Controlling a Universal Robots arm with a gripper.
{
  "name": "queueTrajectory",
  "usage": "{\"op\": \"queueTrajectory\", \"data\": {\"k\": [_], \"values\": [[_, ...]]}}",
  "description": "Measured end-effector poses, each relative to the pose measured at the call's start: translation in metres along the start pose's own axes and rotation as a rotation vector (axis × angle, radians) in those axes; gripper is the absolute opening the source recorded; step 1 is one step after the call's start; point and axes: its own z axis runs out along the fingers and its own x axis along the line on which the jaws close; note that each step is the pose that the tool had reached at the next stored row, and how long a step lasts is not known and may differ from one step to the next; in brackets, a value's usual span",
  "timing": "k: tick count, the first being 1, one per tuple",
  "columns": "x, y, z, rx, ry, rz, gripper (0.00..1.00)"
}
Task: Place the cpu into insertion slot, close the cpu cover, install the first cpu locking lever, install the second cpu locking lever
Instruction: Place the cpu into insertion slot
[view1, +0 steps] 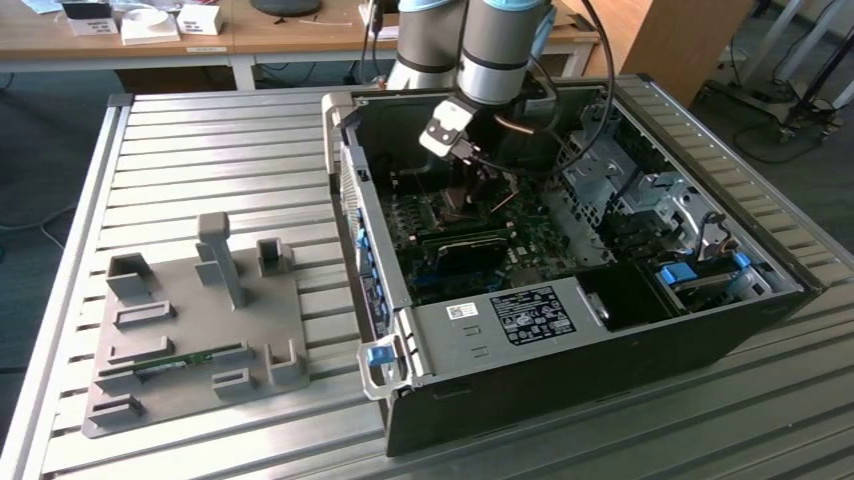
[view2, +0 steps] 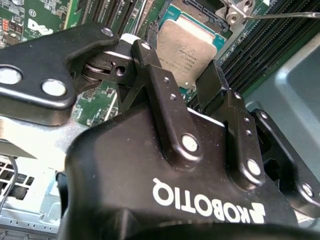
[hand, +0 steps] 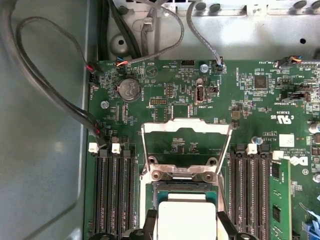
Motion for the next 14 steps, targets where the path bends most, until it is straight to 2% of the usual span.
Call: {"op": "queueTrajectory", "data": {"k": [14], "values": [[0.0000,-0.0012,0.0042,0.0002,-0.0001,0.000,0.54]]}}
